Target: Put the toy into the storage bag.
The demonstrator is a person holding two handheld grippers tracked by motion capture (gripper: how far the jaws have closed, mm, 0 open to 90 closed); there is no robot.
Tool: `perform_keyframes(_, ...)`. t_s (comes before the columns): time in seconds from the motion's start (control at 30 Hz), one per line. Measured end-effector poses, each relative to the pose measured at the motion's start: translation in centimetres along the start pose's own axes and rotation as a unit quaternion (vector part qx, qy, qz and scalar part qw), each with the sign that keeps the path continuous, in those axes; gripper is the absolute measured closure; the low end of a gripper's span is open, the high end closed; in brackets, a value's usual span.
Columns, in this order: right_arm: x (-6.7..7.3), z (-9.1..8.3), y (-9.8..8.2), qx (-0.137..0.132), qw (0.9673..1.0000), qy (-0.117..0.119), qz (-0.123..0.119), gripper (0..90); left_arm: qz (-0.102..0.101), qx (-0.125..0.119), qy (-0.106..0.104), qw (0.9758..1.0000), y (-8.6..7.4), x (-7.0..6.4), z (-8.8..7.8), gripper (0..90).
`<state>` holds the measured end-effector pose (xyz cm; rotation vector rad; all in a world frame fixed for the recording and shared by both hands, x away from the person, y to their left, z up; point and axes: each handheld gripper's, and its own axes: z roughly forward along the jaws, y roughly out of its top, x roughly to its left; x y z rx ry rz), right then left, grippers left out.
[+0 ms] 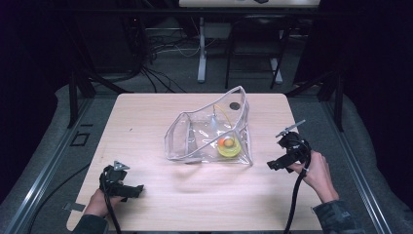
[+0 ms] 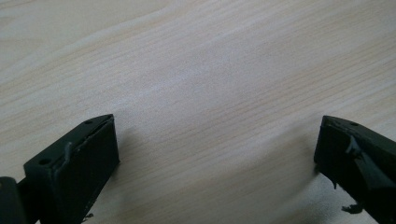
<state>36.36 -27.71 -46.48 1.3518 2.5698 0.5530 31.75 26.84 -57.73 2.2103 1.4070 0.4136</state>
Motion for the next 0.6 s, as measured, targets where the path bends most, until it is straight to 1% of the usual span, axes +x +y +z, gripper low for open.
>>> perform_keyframes(0.03,0.0,0.4,-0.3,-0.003,1.0,0.0,0.005,2.9,0.0,0.0,0.0,1.0,0.0,0.0,0.0,0.0)
perform_keyframes(0.07,-0.1,0.6,-0.5,0.0,1.0,0.001,0.005,3.0,0.0,0.0,0.0,1.0,0.0,0.0,0.0,0.0)
perform_keyframes(0.13,-0.1,1.2,-1.1,-0.006,0.9998,0.011,0.015,3.2,0.001,-0.001,0.0,1.0,0.0,0.0,0.0,0.0)
perform_keyframes(0.17,-0.1,1.4,-1.3,-0.002,0.9998,0.011,0.017,3.2,0.0,-0.001,0.0,1.0,0.0,0.0,0.0,0.0)
perform_keyframes(0.33,0.0,2.9,-2.5,-0.003,0.9994,0.018,0.028,3.9,0.002,-0.001,-0.001,1.0,0.0,0.0,0.0,0.0)
perform_keyframes(0.4,0.0,3.6,-3.0,0.006,0.9995,0.015,0.029,4.2,0.002,-0.002,-0.001,1.0,0.0,0.0,0.0,0.0)
perform_keyframes(0.43,0.0,3.9,-3.2,0.005,0.9994,0.019,0.029,4.3,0.003,-0.001,-0.001,1.0,0.0,0.0,0.0,0.0)
perform_keyframes(0.47,0.0,4.0,-3.4,0.01,0.9993,0.02,0.029,4.4,0.003,-0.001,-0.001,1.0,0.0,0.0,0.0,0.0)
perform_keyframes(0.53,0.0,4.4,-3.8,0.01,0.9993,0.015,0.033,4.5,0.003,-0.001,-0.002,1.0,0.0,0.0,0.0,0.0)
perform_keyframes(0.57,-0.1,4.5,-4.0,0.009,0.9993,0.018,0.032,4.7,0.005,-0.002,-0.002,1.0,0.0,0.1,0.0,0.0)
perform_keyframes(0.6,-0.2,4.7,-4.3,0.01,0.9993,0.013,0.033,4.8,0.007,-0.002,-0.003,1.0,0.0,0.1,0.0,0.0)
